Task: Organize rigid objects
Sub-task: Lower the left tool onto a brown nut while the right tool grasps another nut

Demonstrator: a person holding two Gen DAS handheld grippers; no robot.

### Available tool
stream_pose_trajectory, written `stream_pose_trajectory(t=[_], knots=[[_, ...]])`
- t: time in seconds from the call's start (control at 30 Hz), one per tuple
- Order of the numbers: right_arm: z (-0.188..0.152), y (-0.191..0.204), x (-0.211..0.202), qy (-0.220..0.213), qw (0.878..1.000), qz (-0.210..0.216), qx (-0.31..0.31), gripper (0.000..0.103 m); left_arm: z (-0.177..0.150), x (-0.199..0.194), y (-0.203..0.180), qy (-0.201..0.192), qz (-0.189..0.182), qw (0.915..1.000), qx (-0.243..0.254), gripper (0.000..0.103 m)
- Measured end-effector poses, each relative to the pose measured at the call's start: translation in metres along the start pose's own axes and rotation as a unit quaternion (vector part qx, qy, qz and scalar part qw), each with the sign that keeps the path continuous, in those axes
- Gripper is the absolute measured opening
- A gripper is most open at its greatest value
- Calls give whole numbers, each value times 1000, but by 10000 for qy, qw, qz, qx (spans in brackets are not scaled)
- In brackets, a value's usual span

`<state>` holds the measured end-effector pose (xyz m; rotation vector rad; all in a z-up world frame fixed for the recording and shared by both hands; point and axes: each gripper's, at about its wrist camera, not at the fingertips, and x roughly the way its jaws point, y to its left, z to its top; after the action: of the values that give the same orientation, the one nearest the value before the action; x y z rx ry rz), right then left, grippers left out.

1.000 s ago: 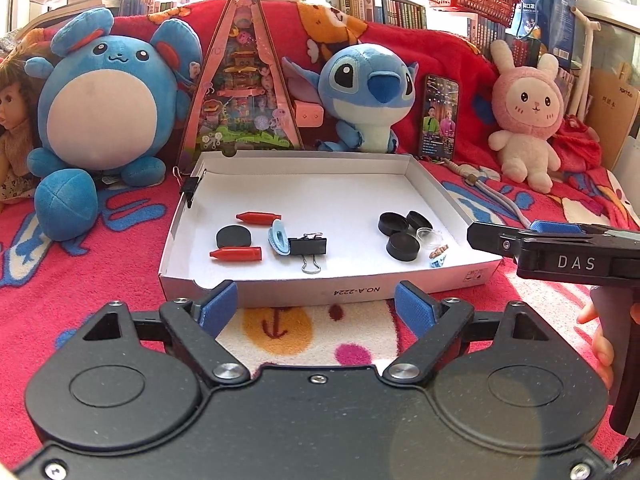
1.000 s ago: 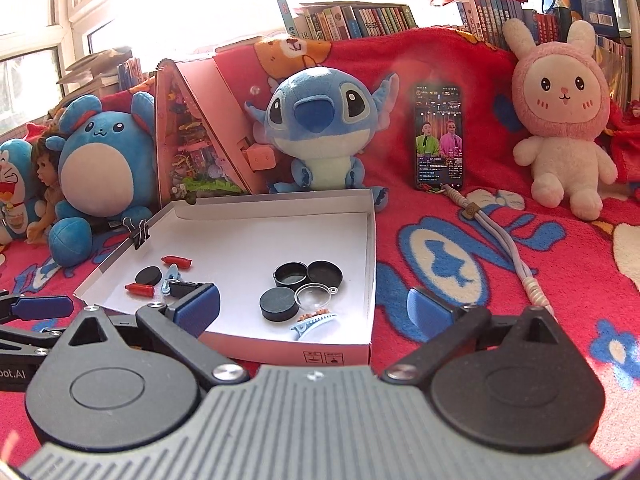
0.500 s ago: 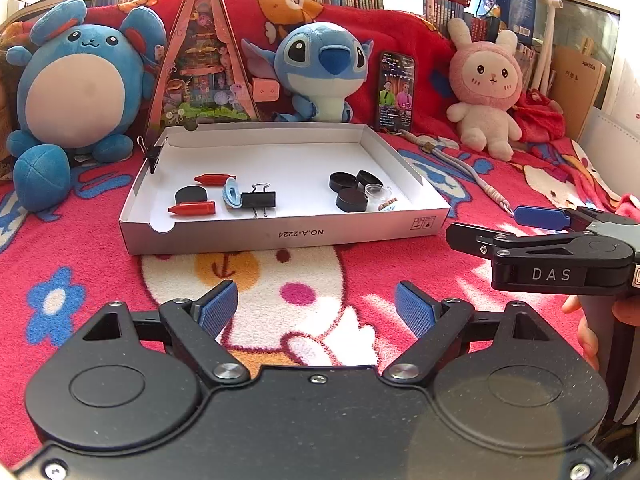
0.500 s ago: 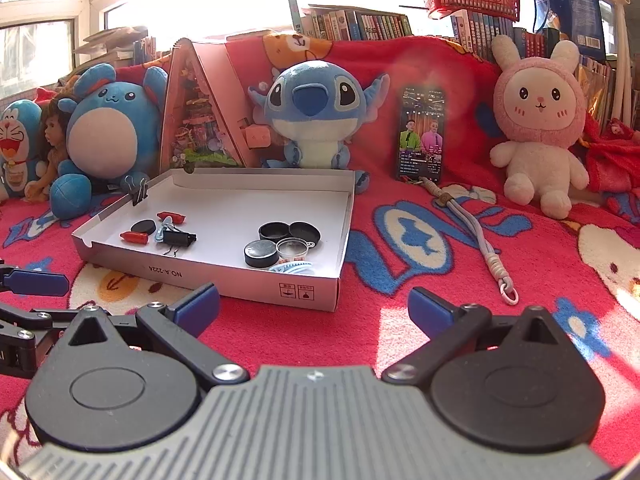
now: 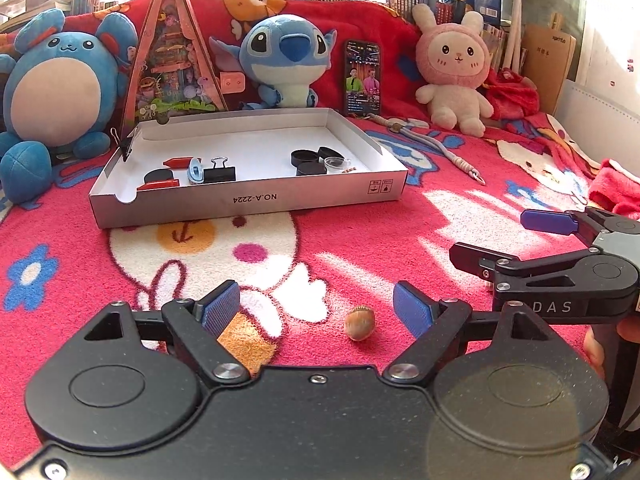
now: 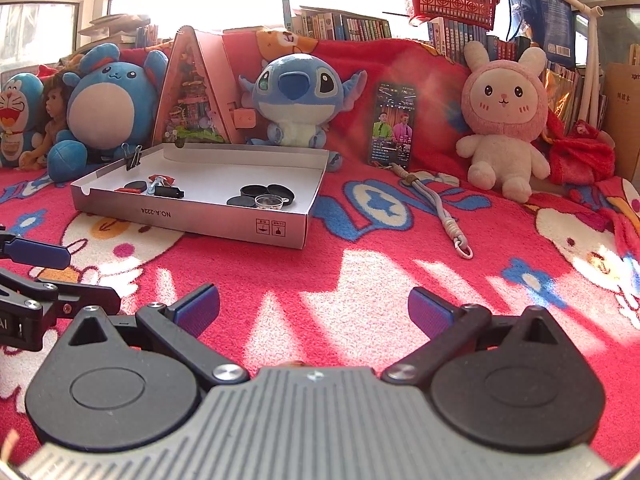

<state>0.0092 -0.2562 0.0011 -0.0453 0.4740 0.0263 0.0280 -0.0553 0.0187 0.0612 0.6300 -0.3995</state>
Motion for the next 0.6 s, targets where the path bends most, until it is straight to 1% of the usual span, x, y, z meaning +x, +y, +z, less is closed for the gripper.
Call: stream_pose_trajectory(t=[0.17,0.27,0.4,0.6], knots=[[-15,-1,-8,-10,10000,-21,-30,103,-7,-2,-9,-121,107,9998,129,81],[-22,1,-9,-11,10000,-42,-46,103,-11,2,-12,-65,122,9998,143,77],[-30,5,-9,-19,9997,-190,-148,103,-16,7,-13,24,139,9999,99,75],[-35,7,-10,-45,9995,-309,-107,103,-23,10,-18,-57,299,9993,212,74]])
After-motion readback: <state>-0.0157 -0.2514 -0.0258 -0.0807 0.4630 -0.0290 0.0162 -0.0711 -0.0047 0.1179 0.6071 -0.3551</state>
